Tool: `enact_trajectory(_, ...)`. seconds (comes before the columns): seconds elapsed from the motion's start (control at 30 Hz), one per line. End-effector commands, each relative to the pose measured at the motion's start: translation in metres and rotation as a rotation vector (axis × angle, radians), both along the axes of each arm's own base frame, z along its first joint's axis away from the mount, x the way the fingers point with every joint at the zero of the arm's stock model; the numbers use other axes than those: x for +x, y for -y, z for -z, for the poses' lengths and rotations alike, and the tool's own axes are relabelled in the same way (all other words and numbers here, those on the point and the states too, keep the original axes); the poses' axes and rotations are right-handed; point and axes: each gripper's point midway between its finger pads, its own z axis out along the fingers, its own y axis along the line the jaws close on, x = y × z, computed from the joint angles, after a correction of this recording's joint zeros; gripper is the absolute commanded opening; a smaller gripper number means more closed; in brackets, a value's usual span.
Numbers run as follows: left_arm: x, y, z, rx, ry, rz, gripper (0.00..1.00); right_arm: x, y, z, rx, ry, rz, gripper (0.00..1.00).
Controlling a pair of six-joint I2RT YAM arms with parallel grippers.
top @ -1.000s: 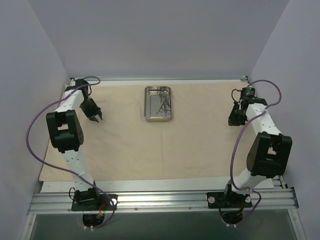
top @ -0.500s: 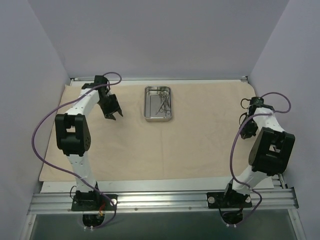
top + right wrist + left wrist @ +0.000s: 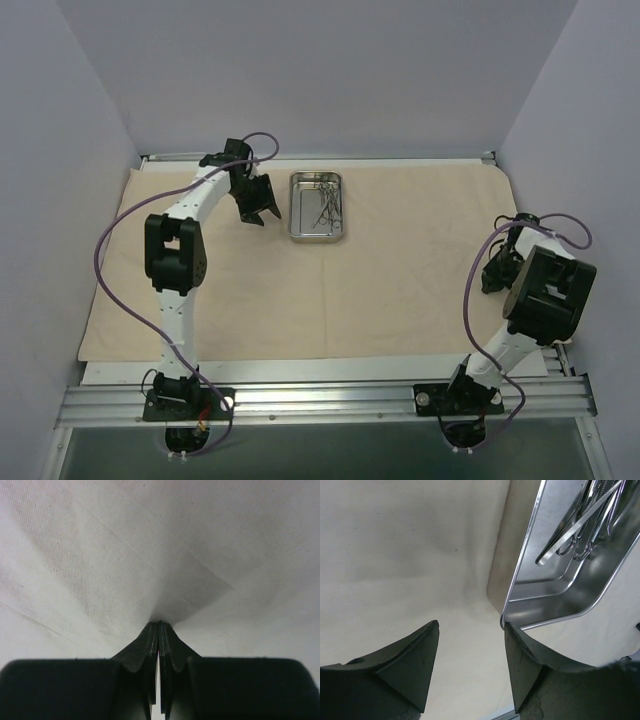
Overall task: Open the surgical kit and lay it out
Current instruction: Smooth out the surgical kit at the center of the board, then pick up the container from the surgical kit.
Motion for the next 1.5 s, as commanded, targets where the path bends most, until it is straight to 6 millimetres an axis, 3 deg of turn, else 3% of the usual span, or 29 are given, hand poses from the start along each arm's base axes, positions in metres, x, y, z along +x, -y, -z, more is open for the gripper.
enact_trajectory(0.0, 0.005, 0.01, -0.021, -0.017, 0.068, 0.043, 0.64, -0.003, -0.009, -0.025, -0.017, -0.005, -0.041, 0.02)
enact_trajectory(0.1, 0.001, 0.007, -0.023, 0.012, 0.071, 0.046, 0.64, 0.031, -0.022, -0.052, -0.057, 0.068, -0.138, 0.14)
enact_trajectory(0.13, -0.001, 0.005, -0.029, 0.025, 0.081, 0.041, 0.64, 0.061, -0.038, -0.074, -0.108, 0.132, -0.219, 0.28)
enact_trajectory(0.17, -0.003, 0.003, -0.031, 0.04, 0.085, 0.036, 0.64, 0.077, -0.051, -0.08, -0.113, 0.152, -0.266, 0.36)
enact_trajectory(0.2, -0.002, -0.003, -0.034, 0.068, 0.099, 0.023, 0.64, 0.092, -0.067, -0.088, -0.104, 0.186, -0.313, 0.43)
enact_trajectory(0.23, -0.007, -0.007, -0.039, 0.079, 0.109, 0.016, 0.64, 0.122, -0.098, -0.11, -0.091, 0.27, -0.401, 0.54)
enact_trajectory(0.33, -0.013, -0.017, -0.049, 0.121, 0.138, 0.014, 0.65, 0.16, -0.156, -0.113, -0.006, 0.315, -0.55, 0.68)
enact_trajectory(0.37, -0.015, -0.021, -0.05, 0.134, 0.139, 0.02, 0.66, 0.181, -0.188, -0.12, 0.014, 0.358, -0.628, 0.7)
enact_trajectory(0.5, -0.027, -0.029, -0.054, 0.168, 0.144, 0.027, 0.69, 0.224, -0.248, -0.135, 0.037, 0.464, -0.742, 0.75)
enact_trajectory(0.53, -0.03, -0.03, -0.058, 0.167, 0.154, 0.029, 0.7, 0.229, -0.258, -0.136, 0.053, 0.476, -0.749, 0.76)
enact_trajectory(0.57, -0.036, -0.031, -0.051, 0.169, 0.143, 0.04, 0.7, 0.233, -0.276, -0.121, 0.069, 0.452, -0.783, 0.77)
enact_trajectory(0.6, -0.038, -0.032, -0.051, 0.17, 0.144, 0.043, 0.7, 0.241, -0.288, -0.133, 0.069, 0.475, -0.803, 0.77)
enact_trajectory(0.63, -0.041, -0.033, -0.053, 0.17, 0.154, 0.043, 0.71, 0.244, -0.297, -0.133, 0.064, 0.474, -0.829, 0.78)
enact_trajectory(0.67, -0.04, -0.032, -0.054, 0.155, 0.168, 0.045, 0.71, 0.247, -0.304, -0.118, 0.06, 0.445, -0.846, 0.78)
enact_trajectory(0.73, -0.044, -0.03, -0.051, 0.132, 0.163, 0.056, 0.72, 0.253, -0.326, -0.123, 0.048, 0.467, -0.888, 0.77)
enact_trajectory(0.77, -0.044, -0.027, -0.051, 0.118, 0.164, 0.067, 0.72, 0.256, -0.329, -0.11, 0.033, 0.445, -0.887, 0.77)
enact_trajectory(0.9, -0.044, -0.02, -0.059, 0.081, 0.179, 0.091, 0.72, 0.259, -0.339, -0.089, 0.038, 0.408, -0.846, 0.71)
enact_trajectory(1.03, -0.021, -0.009, -0.058, 0.065, 0.209, 0.122, 0.72, 0.244, -0.339, -0.073, 0.05, 0.356, -0.838, 0.66)
enact_trajectory(1.1, -0.007, -0.004, -0.056, 0.068, 0.228, 0.14, 0.72, 0.241, -0.339, -0.088, 0.049, 0.396, -0.824, 0.66)
enact_trajectory(1.13, 0.0, -0.002, -0.04, 0.073, 0.206, 0.149, 0.72, 0.238, -0.336, -0.089, 0.045, 0.392, -0.823, 0.67)
enact_trajectory(1.17, 0.014, 0.002, -0.053, 0.066, 0.246, 0.153, 0.72, 0.229, -0.331, -0.091, 0.036, 0.374, -0.821, 0.67)
enact_trajectory(1.2, 0.02, 0.006, -0.05, 0.062, 0.252, 0.165, 0.71, 0.226, -0.328, -0.094, 0.024, 0.365, -0.83, 0.68)
enact_trajectory(1.23, 0.028, 0.01, -0.034, 0.067, 0.233, 0.178, 0.71, 0.223, -0.322, -0.095, 0.007, 0.352, -0.83, 0.69)
enact_trajectory(1.27, 0.042, 0.013, -0.049, 0.073, 0.285, 0.191, 0.71, 0.215, -0.315, -0.1, -0.006, 0.329, -0.833, 0.7)
enact_trajectory(1.3, 0.047, 0.017, -0.046, 0.077, 0.293, 0.204, 0.71, 0.21, -0.312, -0.103, -0.018, 0.32, -0.836, 0.7)
enact_trajectory(1.33, 0.053, 0.022, -0.031, 0.078, 0.278, 0.219, 0.71, 0.208, -0.306, -0.105, -0.037, 0.313, -0.837, 0.71)
enact_trajectory(1.37, 0.063, 0.028, -0.043, 0.073, 0.324, 0.238, 0.71, 0.204, -0.304, -0.119, -0.036, 0.338, -0.838, 0.71)
enact_trajectory(1.4, 0.067, 0.03, -0.04, 0.082, 0.33, 0.242, 0.71, 0.196, -0.301, -0.115, -0.034, 0.32, -0.84, 0.71)
enact_trajectory(1.47, 0.074, 0.037, -0.025, 0.108, 0.327, 0.247, 0.71, 0.189, -0.299, -0.13, -0.036, 0.353, -0.839, 0.72)
